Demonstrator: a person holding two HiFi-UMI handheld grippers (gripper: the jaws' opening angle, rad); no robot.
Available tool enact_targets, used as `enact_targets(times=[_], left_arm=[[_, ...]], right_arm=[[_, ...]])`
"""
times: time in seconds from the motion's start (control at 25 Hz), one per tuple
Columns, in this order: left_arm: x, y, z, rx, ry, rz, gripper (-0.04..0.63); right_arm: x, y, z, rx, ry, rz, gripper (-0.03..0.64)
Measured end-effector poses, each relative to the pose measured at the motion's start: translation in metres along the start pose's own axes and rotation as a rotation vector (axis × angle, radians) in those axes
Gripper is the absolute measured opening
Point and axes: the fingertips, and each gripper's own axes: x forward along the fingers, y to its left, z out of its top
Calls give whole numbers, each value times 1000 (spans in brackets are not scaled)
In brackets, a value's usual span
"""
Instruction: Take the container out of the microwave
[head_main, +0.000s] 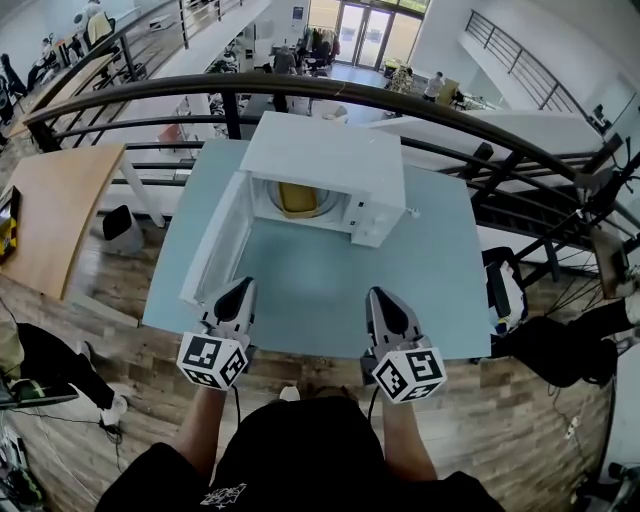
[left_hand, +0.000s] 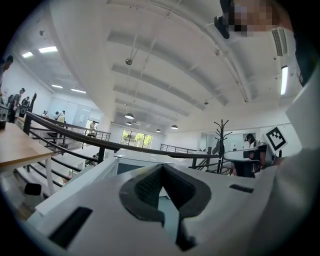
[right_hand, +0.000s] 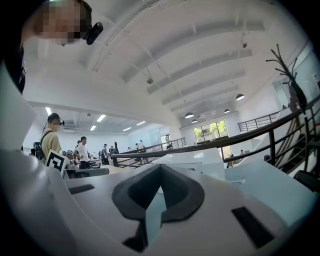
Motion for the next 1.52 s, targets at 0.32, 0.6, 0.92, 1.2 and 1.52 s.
enact_targets(times=[0.32, 0.6, 0.92, 1.2, 1.52], left_arm=[[1, 5, 2, -35, -15, -3, 8], [22, -5, 1, 9, 6, -16, 8], [72, -3, -11, -27, 33, 35, 8], [129, 8, -27, -54, 66, 88, 8], [175, 25, -47, -82, 94, 145, 8]], right_arm=[[13, 7, -3, 28, 14, 25, 6], [35, 6, -5, 13, 29, 61, 6], [74, -15, -10, -37, 74, 95, 6], [119, -46, -26, -12, 126, 150, 6], [159, -72, -36, 9, 150, 196, 6]])
